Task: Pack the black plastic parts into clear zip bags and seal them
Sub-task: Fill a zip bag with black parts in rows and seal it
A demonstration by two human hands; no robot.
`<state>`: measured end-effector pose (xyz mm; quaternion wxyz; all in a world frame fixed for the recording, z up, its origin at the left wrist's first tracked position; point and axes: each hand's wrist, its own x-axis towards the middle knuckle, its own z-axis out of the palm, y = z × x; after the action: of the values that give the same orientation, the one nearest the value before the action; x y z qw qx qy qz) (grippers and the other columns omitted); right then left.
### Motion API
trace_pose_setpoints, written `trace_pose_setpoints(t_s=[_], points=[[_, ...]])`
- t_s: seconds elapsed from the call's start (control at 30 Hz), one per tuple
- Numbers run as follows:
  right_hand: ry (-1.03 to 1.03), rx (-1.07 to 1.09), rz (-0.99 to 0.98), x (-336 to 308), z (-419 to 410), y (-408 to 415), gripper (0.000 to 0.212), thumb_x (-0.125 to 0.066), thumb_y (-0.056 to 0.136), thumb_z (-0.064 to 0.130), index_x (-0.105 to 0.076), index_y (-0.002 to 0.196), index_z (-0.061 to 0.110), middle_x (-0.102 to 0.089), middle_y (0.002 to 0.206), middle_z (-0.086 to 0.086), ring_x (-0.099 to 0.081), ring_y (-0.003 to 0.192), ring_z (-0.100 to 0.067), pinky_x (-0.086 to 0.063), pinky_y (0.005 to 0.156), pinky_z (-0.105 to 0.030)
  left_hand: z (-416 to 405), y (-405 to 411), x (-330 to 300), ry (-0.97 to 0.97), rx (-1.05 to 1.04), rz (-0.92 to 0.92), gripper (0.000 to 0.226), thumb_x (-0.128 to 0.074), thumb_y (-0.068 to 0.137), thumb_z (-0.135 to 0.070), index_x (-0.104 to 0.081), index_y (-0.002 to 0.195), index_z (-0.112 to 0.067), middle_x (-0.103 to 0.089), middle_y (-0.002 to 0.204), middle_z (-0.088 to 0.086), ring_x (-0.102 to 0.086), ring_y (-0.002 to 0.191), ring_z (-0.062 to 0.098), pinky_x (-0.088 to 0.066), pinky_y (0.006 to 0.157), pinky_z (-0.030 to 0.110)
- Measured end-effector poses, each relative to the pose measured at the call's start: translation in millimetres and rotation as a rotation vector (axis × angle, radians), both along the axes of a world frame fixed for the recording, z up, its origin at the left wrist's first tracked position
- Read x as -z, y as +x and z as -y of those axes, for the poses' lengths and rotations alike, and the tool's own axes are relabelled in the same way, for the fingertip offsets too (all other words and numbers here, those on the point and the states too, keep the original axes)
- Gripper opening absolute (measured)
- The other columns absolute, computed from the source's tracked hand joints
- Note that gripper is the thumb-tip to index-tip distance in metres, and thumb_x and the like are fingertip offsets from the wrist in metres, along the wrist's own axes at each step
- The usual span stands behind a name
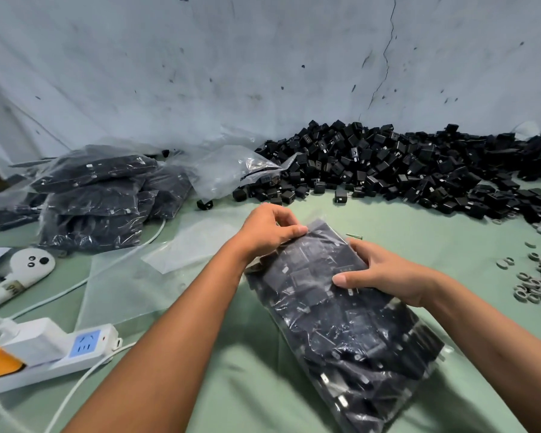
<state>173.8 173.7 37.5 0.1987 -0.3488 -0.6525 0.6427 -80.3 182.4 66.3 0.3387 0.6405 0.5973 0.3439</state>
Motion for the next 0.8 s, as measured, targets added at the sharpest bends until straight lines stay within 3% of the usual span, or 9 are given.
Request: trace_pose_setpoints(t_s=[0.2,0.33,0.43,0.57,0.63,0.7,0.8], points=[[-0.034,-0.049,-0.020,5,-6,-3,0.066,-0.093,0.072,0.042,-0.061,0.130,0.042,-0.070,0.131,-0.005,-0.070,0.116,-0.034,-0.061,0.090,-0.041,1,-10,4,0.027,-0.108,0.148,0.021,-0.076,0.091,-0.013,-0.069,0.071,-0.011,-0.062,0.063,0.002,-0.053,0.060,0.014,-0.045,0.064,0.028],[-0.122,-0.131,0.082,15,-10,0,0.084,-0.096,0.066,0.048,-0.057,0.140,0.037,-0.068,0.135,0.004,-0.067,0.122,-0.025,-0.058,0.094,-0.032,2,-21,7,0.031,-0.156,-0.115,0.023,-0.059,0.102,-0.022,-0.059,0.081,-0.013,-0.059,0.078,0.001,-0.053,0.069,0.016,-0.043,0.063,0.032],[-0.180,-0.096,0.084,25,-12,-6,0.073,-0.099,0.062,0.039,-0.066,0.127,0.038,-0.072,0.127,-0.009,-0.071,0.112,-0.038,-0.061,0.088,-0.043,3,-34,11,0.021,-0.200,-0.209,0.020,-0.049,0.103,-0.023,-0.056,0.086,-0.014,-0.060,0.088,0.006,-0.054,0.079,0.023,-0.043,0.068,0.035],[-0.169,-0.001,-0.020,25,-20,-29,0.092,-0.102,0.057,0.030,-0.059,0.137,0.024,-0.069,0.129,-0.021,-0.069,0.110,-0.048,-0.059,0.089,-0.055,11,-63,-5,0.130,-0.318,-0.277,0.021,-0.059,0.095,-0.030,-0.063,0.076,-0.020,-0.068,0.084,0.000,-0.063,0.082,0.024,-0.048,0.070,0.034],[-0.114,0.010,-0.082,16,-20,-48,0.084,-0.103,0.051,0.036,-0.067,0.126,0.025,-0.072,0.122,-0.021,-0.073,0.102,-0.045,-0.062,0.078,-0.049,17,-86,-19,0.251,-0.484,-0.198,0.019,-0.064,0.095,-0.033,-0.065,0.078,-0.023,-0.069,0.083,-0.003,-0.063,0.079,0.019,-0.046,0.066,0.031],[-0.070,0.065,-0.142,4,-19,-71,0.075,-0.103,0.046,0.043,-0.074,0.112,0.023,-0.075,0.110,-0.023,-0.076,0.088,-0.040,-0.063,0.067,-0.043,26,-113,-30,0.348,-0.745,0.044,0.021,-0.062,0.097,-0.034,-0.060,0.080,-0.021,-0.066,0.081,-0.003,-0.060,0.080,0.022,-0.045,0.072,0.034],[-0.088,0.234,-0.243,-13,-27,-125,0.068,-0.095,0.059,0.045,-0.070,0.115,0.015,-0.076,0.099,-0.020,-0.075,0.072,-0.034,-0.063,0.062,-0.046,48,-143,-35,0.220,-0.875,0.458,0.034,-0.051,0.102,-0.049,-0.054,0.086,-0.019,-0.062,0.088,0.002,-0.057,0.086,0.026,-0.046,0.082,0.039]])
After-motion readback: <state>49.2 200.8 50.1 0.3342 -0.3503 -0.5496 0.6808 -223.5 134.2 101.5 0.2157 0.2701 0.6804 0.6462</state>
